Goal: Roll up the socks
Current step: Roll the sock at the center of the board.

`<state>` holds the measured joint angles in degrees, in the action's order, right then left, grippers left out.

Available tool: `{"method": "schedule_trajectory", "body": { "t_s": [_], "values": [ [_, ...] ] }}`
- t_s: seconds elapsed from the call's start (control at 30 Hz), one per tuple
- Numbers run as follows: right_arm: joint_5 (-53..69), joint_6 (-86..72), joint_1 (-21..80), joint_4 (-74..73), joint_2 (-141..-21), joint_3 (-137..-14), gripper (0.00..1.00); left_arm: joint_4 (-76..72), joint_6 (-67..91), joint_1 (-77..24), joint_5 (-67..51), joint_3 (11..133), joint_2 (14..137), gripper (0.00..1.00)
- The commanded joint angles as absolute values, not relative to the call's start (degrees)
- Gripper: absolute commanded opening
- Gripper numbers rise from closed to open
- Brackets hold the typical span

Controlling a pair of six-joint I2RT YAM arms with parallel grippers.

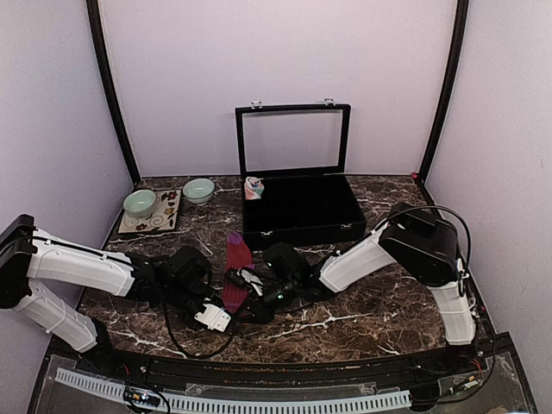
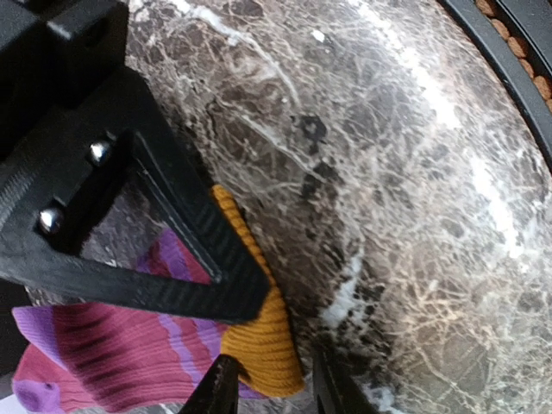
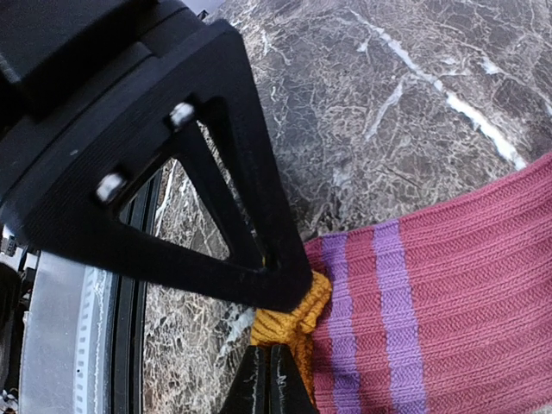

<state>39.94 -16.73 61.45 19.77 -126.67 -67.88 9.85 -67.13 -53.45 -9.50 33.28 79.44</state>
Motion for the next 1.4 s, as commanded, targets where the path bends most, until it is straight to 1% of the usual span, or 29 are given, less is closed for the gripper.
{"method": "schedule_trajectory", "body": {
  "t_s": [0.0,0.4,0.57,0.73,0.83,0.97,1.07,1.2,1.3,1.37],
  "values": [
    [32.96,-17.98,60.29,2.58,-133.07,-63.85,0.00,7.17,-69.28,-54.68,-7.37,34.22,79.33,0.33],
    [33.10,-18.70,60.14,2.79,-133.72,-63.44,0.00,5.02,-73.33,-57.02,-5.48,30.82,77.43,0.32],
    [33.07,-18.97,59.99,2.70,-133.94,-63.52,0.00,6.81,-73.66,-59.01,-5.93,30.30,74.29,0.35],
    [33.29,-19.29,59.85,2.77,-134.28,-63.63,0.00,3.79,-73.69,-60.38,-4.56,28.71,72.91,0.35],
    [33.44,-19.30,59.85,2.59,-134.38,-63.58,0.00,6.13,-73.87,-60.41,-6.05,29.63,72.84,0.36],
    [33.31,-19.22,59.77,2.47,-134.13,-63.36,0.00,4.88,-74.72,-60.47,-4.77,30.20,75.84,0.37],
    [33.16,-19.36,59.77,2.97,-133.74,-62.60,0.00,7.26,-73.01,-60.24,-3.15,32.90,79.73,0.35],
    [33.31,-20.11,59.76,4.05,-133.59,-61.53,0.00,8.15,-71.83,-59.28,-3.55,32.68,80.34,0.32],
    [33.44,-20.14,59.70,4.64,-133.52,-61.21,0.00,8.57,-69.85,-57.82,-3.34,32.76,80.78,0.25],
    [33.57,-20.10,59.68,4.61,-133.60,-61.32,0.00,8.62,-68.79,-56.92,-3.55,32.88,80.78,0.25]
  ]
}}
